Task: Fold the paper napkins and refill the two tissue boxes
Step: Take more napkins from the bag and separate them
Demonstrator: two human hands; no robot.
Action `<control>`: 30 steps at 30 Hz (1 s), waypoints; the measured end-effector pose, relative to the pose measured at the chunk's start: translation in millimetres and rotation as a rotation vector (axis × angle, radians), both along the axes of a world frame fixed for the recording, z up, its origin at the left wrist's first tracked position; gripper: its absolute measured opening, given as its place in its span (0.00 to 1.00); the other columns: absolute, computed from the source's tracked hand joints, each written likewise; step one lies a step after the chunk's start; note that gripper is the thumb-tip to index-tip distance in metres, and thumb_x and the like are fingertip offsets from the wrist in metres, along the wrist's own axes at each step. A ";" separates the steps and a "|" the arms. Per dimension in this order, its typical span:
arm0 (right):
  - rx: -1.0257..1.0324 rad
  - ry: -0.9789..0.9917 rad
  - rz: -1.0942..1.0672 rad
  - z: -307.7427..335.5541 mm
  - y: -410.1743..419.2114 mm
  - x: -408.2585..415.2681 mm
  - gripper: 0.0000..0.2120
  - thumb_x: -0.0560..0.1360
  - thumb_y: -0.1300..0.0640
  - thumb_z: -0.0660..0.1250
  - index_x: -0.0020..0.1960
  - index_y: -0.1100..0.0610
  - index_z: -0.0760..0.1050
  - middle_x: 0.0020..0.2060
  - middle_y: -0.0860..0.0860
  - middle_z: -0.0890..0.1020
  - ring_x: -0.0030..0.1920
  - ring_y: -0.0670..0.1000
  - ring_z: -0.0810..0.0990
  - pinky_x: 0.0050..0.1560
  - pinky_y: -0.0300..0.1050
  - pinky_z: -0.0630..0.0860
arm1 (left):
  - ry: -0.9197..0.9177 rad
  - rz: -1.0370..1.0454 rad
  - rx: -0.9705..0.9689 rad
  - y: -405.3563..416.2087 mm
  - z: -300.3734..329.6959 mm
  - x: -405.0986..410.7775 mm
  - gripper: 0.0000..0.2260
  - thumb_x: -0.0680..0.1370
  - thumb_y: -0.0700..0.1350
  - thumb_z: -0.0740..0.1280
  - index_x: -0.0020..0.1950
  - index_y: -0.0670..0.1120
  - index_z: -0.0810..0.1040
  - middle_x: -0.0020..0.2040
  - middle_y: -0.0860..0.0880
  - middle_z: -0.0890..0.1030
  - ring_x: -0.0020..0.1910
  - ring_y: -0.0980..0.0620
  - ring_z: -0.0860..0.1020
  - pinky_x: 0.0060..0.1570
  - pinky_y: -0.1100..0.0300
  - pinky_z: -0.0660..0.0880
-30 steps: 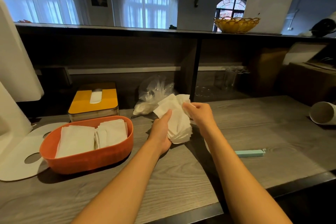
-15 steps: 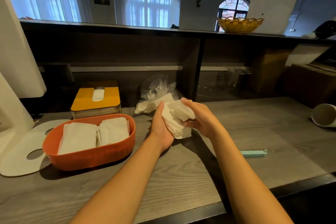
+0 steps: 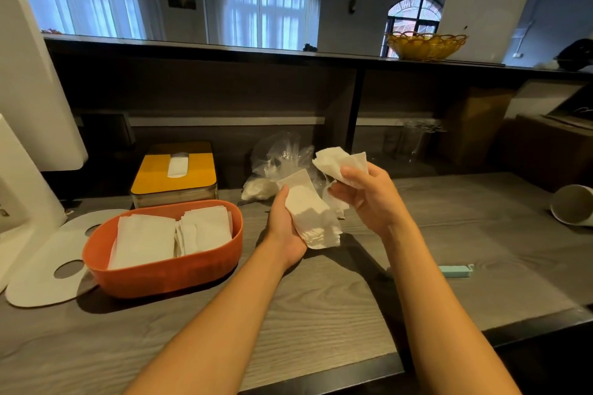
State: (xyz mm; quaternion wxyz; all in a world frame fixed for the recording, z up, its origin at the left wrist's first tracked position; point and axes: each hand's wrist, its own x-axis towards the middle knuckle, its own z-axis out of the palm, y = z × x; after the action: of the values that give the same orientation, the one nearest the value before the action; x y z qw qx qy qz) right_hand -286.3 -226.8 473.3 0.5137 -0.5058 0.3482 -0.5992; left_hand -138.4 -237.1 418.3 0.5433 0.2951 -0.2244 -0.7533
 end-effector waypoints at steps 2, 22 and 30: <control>0.041 -0.028 0.139 0.3 2.1 -2.5 0.14 0.74 0.58 0.70 0.57 0.61 0.77 0.43 0.51 0.84 0.36 0.46 0.80 0.38 0.39 0.79 | 0.002 -0.035 -0.003 -0.4 0.0 0.2 0.23 0.83 0.61 0.56 0.63 0.46 0.79 0.50 0.42 0.86 0.50 0.43 0.81 0.51 0.48 0.76; -0.094 0.566 -0.294 -13.5 -9.0 -2.9 0.07 0.77 0.62 0.70 0.54 0.57 0.83 0.45 0.50 0.85 0.49 0.48 0.84 0.43 0.36 0.79 | -0.167 -0.056 0.000 -3.7 -3.7 -4.5 0.14 0.84 0.44 0.60 0.68 0.41 0.76 0.55 0.40 0.85 0.51 0.41 0.84 0.46 0.48 0.81; -0.239 -0.078 -0.039 8.5 5.9 -7.1 0.06 0.78 0.64 0.65 0.49 0.56 0.79 0.42 0.48 0.83 0.45 0.48 0.82 0.41 0.40 0.79 | -0.089 -0.098 -0.025 -1.0 1.9 0.7 0.26 0.83 0.62 0.53 0.65 0.46 0.80 0.54 0.41 0.85 0.49 0.42 0.82 0.50 0.51 0.77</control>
State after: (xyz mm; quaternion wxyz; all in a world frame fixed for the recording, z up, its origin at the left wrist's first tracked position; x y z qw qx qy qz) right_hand -293.4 -220.9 481.8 0.4511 -0.5327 0.2639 -0.6656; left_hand -137.7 -238.0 420.2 0.4989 0.3100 -0.2720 -0.7623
